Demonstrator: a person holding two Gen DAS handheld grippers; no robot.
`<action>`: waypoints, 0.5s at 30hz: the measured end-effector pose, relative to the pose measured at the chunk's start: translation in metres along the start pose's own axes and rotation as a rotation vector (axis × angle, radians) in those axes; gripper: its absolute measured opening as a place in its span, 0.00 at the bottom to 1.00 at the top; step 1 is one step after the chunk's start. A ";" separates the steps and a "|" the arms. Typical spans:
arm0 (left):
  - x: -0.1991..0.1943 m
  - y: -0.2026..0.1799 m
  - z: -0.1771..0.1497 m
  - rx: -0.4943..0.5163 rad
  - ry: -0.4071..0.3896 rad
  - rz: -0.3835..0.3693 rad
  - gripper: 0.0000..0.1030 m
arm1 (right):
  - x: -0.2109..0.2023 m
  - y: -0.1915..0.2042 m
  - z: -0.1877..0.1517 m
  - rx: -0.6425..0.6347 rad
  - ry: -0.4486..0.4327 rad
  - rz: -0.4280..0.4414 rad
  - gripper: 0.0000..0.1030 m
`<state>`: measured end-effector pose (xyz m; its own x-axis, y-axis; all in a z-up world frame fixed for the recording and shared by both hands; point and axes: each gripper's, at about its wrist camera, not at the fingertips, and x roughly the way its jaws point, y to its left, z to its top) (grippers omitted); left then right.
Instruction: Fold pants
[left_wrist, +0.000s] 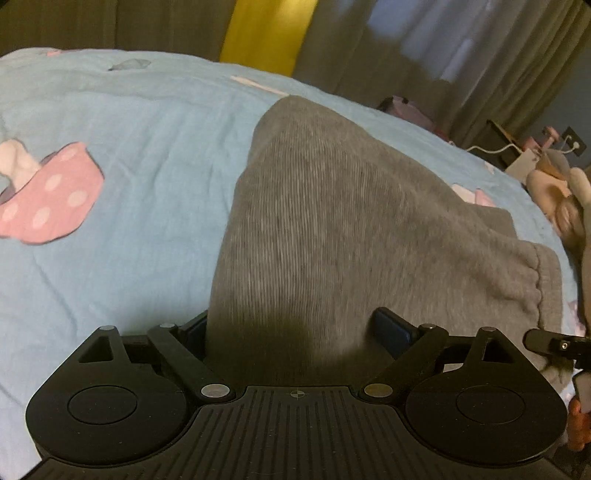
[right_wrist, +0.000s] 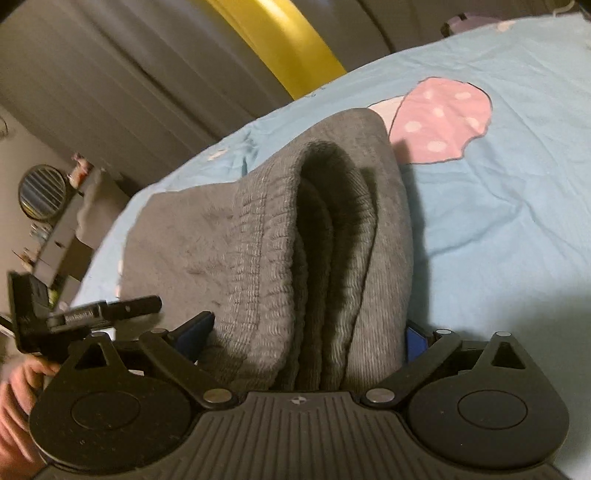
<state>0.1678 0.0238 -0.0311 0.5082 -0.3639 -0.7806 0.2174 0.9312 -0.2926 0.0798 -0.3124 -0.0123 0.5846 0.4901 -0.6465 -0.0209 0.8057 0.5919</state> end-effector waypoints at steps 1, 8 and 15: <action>0.001 -0.001 0.001 0.012 -0.009 0.009 0.91 | 0.003 0.001 0.001 -0.002 -0.007 -0.004 0.93; 0.002 -0.007 -0.004 0.038 -0.051 0.024 0.85 | 0.004 -0.005 -0.003 0.005 -0.044 0.025 0.91; -0.006 0.001 -0.006 -0.018 -0.075 0.043 0.76 | -0.009 -0.009 -0.009 0.056 -0.057 -0.003 0.91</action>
<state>0.1598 0.0271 -0.0305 0.5781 -0.3233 -0.7491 0.1791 0.9460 -0.2701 0.0673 -0.3211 -0.0168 0.6302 0.4664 -0.6208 0.0257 0.7866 0.6170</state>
